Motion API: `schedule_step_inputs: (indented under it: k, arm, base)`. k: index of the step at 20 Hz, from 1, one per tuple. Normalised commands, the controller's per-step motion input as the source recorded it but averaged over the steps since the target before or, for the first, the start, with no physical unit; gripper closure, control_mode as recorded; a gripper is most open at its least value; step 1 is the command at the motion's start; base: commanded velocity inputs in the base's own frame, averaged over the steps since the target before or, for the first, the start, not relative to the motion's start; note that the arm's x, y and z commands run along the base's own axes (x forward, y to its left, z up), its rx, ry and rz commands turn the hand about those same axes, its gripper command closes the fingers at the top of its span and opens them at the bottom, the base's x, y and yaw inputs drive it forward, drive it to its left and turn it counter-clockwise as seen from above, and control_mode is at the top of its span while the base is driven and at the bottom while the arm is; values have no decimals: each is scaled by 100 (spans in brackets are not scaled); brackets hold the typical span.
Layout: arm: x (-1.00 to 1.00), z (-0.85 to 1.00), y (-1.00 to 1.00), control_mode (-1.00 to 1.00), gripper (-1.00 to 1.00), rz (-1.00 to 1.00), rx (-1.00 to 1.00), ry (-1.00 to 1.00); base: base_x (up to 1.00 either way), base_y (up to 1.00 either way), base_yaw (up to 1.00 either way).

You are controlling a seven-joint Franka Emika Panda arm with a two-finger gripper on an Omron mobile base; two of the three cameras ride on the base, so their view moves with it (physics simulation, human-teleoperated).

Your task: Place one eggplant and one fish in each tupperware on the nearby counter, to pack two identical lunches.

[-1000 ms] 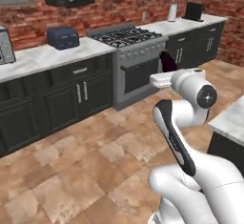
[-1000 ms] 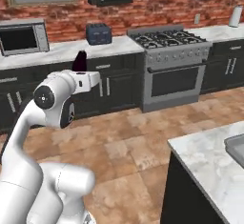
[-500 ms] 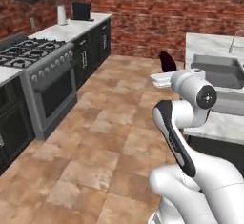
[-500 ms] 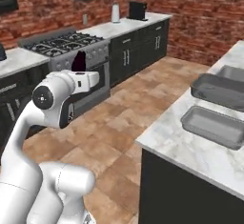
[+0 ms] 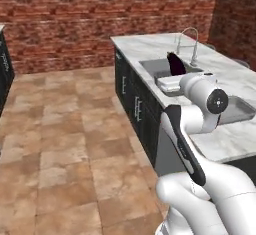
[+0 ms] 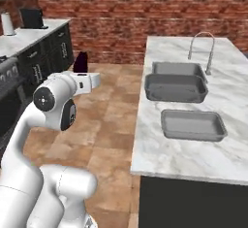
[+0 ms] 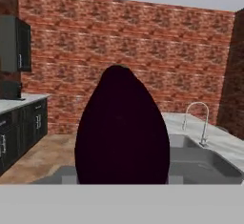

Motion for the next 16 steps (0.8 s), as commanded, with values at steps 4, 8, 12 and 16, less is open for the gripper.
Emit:
schedule_step_inputs:
  k: [4,8,12,16]
  arm:
    - [0,0,0,100,100,0,0,0]
    - [0,0,0,100,100,0,0,0]
    - [0,0,0,100,100,0,0,0]
    - [0,0,0,100,100,0,0,0]
  base:
    - [100,73,-81]
    - [94,76,-80]
    - [60,75,-76]
    - [22,83,-69]
